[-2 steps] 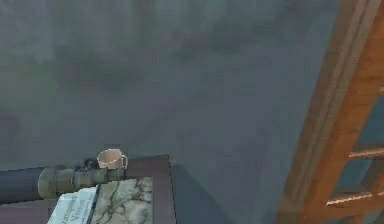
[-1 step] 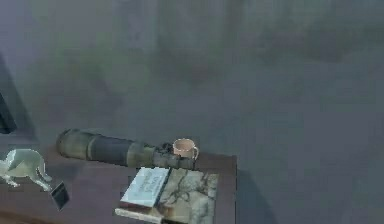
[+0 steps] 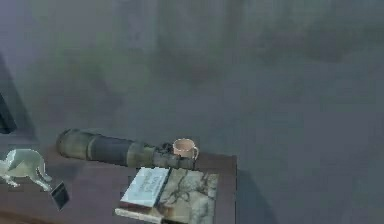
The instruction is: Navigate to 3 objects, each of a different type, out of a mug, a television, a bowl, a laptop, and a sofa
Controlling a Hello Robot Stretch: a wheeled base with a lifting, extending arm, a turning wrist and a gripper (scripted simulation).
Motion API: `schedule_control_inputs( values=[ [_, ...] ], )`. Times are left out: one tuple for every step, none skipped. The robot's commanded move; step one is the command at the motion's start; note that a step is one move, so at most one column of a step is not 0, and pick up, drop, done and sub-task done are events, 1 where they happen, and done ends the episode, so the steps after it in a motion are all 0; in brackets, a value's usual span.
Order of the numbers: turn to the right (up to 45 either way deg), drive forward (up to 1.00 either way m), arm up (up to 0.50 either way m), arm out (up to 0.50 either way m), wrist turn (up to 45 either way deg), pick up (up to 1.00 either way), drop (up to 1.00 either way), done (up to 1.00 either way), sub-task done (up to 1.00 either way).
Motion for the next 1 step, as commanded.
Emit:
schedule_control_inputs(
  values=[
    [-45.0, 0.0, 0.0, 0.0, 0.0, 0.0, 0.0, 0.0, 0.0]
  ],
)
